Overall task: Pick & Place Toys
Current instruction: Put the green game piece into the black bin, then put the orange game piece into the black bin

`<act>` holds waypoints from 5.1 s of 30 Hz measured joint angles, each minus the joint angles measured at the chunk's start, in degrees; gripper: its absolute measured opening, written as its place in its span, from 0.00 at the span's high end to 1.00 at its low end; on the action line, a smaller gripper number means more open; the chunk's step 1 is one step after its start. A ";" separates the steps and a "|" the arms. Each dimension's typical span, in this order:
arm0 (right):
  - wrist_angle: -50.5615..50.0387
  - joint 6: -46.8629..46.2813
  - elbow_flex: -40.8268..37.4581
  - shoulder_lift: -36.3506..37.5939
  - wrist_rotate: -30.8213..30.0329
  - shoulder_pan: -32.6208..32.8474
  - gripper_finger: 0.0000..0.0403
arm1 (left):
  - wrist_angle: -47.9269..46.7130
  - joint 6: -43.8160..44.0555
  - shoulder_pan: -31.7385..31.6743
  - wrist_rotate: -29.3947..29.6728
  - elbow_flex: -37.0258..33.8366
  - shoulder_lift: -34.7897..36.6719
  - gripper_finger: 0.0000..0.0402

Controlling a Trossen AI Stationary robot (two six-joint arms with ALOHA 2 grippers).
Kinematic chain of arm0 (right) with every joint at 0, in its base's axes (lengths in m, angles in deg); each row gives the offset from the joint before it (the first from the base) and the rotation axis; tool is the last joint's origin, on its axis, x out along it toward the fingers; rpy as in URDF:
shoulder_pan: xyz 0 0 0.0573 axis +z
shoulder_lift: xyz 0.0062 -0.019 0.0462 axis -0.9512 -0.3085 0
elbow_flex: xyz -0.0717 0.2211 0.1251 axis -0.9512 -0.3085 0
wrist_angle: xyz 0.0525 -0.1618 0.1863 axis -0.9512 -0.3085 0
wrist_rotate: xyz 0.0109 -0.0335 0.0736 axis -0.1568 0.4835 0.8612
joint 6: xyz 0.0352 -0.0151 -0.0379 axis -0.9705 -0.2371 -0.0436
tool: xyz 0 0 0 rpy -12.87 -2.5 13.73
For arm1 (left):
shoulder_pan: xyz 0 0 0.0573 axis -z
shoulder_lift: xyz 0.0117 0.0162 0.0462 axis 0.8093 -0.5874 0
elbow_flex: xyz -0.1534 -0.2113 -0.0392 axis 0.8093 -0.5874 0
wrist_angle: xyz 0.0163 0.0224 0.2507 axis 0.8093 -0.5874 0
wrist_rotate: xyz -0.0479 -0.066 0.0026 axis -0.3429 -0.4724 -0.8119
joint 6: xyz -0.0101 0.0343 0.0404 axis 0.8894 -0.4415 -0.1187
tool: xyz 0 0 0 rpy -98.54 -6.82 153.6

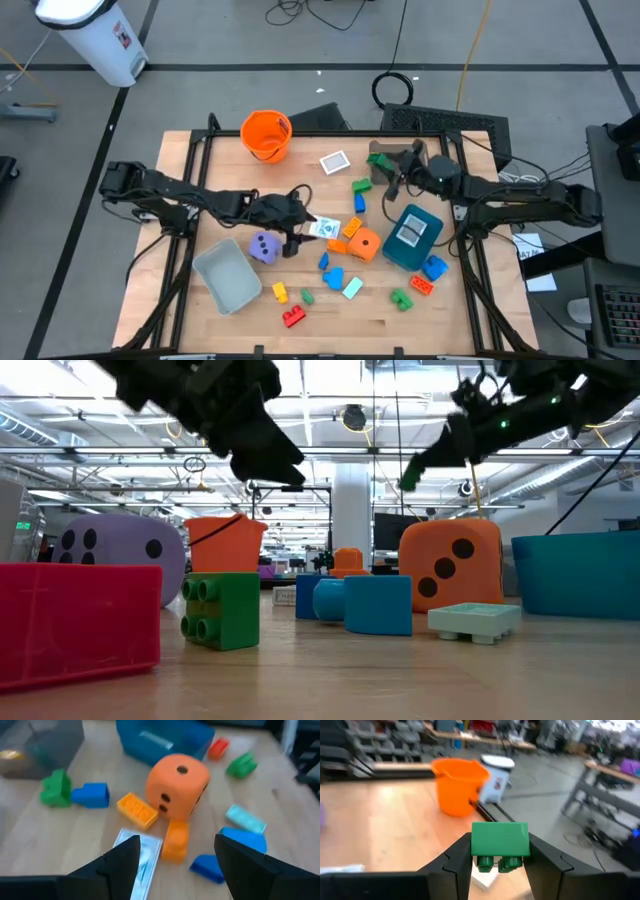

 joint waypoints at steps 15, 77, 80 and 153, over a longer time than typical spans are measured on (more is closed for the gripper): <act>-19.42 -1.29 9.73 -14.01 13.17 -16.36 0.66 | 16.64 -0.85 -1.91 -1.18 -5.84 0.01 0.34; -5.87 -1.66 6.92 -7.85 26.32 3.02 0.48 | -2.22 -3.48 0.33 1.81 -5.66 12.39 0.34; -1.26 -1.25 6.13 -9.92 25.85 8.34 0.48 | -5.65 -2.12 2.60 4.78 -5.66 14.85 0.34; -25.00 -11.76 34.05 -47.85 17.63 24.66 0.54 | -5.92 -1.57 8.05 13.39 -5.68 14.70 0.34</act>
